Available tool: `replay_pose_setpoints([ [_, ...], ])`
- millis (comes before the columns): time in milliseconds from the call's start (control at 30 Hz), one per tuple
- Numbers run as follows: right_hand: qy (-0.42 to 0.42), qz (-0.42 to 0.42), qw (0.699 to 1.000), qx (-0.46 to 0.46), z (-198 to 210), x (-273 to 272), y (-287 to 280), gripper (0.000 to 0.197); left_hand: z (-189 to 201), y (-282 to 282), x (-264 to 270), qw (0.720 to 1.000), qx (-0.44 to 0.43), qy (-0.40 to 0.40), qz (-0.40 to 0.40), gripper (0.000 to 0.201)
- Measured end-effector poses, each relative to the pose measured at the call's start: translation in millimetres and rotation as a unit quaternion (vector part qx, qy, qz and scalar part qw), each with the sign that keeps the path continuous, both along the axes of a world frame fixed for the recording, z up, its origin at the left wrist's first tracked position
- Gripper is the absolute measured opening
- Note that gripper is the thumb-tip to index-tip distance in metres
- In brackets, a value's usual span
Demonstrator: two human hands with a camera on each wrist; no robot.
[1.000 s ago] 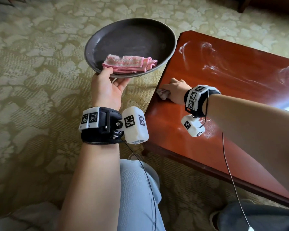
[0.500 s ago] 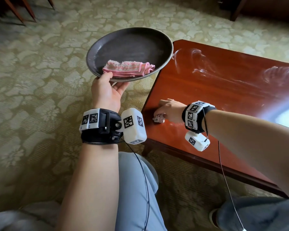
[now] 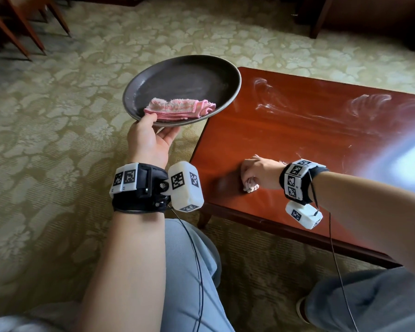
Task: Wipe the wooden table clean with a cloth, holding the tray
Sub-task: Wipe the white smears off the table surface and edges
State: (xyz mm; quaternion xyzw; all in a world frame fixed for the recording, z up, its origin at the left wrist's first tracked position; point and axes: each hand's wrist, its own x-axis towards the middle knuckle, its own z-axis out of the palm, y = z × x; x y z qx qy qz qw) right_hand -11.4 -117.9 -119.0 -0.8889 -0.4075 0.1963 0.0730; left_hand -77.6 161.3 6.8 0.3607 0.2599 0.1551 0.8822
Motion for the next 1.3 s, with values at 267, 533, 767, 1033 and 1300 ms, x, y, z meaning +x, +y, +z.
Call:
replay_pose_setpoints([
  [267, -0.045, -0.028, 0.998, -0.043, 13, 4, -22, 0.036, -4, 10, -7, 1.0, -0.007, -0.009, -0.002, 0.014],
  [533, -0.104, -0.07, 0.989, 0.082, 20, 26, 74, 0.037, -16, 45, -13, 1.0, -0.021, -0.005, 0.011, 0.014],
  [767, -0.064, -0.197, 0.977, 0.039, 5, 22, 149, 0.051, -29, 70, -21, 1.0, -0.025, -0.001, 0.016, 0.014],
  [1033, -0.071, -0.177, 0.982, 0.016, -19, 5, 159, 0.051, -36, 82, -26, 0.999, -0.028, 0.005, 0.022, 0.02],
  [1300, -0.068, -0.016, 0.996, 0.056, -14, -20, 132, 0.042, -26, 67, -27, 0.999, -0.026, 0.004, 0.025, 0.023],
])
